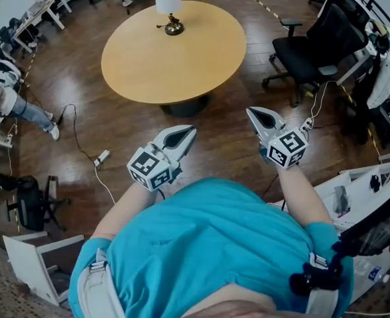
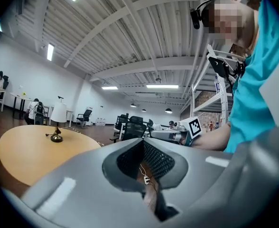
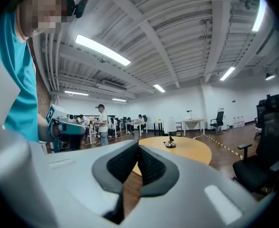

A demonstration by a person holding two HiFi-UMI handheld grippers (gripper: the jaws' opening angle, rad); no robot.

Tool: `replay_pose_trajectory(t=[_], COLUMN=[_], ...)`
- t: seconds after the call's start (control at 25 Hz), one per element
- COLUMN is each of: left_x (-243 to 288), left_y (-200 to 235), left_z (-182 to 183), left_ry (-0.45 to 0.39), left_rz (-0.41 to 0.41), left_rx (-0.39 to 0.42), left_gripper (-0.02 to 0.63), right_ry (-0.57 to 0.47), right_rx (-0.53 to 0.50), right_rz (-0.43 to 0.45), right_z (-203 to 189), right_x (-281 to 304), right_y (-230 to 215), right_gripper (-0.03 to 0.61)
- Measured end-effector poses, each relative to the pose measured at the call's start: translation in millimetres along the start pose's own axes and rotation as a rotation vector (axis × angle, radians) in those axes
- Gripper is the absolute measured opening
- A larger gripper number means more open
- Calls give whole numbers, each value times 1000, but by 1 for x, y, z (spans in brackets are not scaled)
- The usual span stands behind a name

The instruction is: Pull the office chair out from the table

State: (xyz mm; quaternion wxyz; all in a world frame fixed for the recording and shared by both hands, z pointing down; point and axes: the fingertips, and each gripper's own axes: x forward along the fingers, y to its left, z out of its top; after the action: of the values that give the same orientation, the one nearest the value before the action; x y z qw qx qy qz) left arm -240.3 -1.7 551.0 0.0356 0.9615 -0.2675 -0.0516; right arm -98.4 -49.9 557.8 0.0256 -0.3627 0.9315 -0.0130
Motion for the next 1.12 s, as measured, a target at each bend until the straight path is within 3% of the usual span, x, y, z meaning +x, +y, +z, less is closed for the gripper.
replay_pose_trajectory(t=[0.16, 0.4, 0.52, 0.72, 0.96, 1.12], left_x=[-38, -66, -92, -186, -315, -370], left_y=[-40, -102, -131, -165, -166, -170], left_z=[-20, -52, -47, -30, -6, -1], left_ry=[-23, -39, -53, -96, -111, -122], left_rz=[57, 102, 94, 129, 182, 190], left_rx=[-5, -78, -36, -15, 0, 20], left_gripper=[23, 23, 23, 25, 23, 23], right_ry=[14, 33, 32, 47, 14, 28], right_rx=[-3, 3, -9, -36, -34, -28], right_rz=[54, 103, 118, 114, 146, 183], right_z=[-24, -47, -47, -54, -45, -49], right_x=[-24, -71, -88, -98, -66, -47], right_y=[41, 82, 116, 198, 313, 376], right_gripper=[2, 2, 2, 2, 2, 2])
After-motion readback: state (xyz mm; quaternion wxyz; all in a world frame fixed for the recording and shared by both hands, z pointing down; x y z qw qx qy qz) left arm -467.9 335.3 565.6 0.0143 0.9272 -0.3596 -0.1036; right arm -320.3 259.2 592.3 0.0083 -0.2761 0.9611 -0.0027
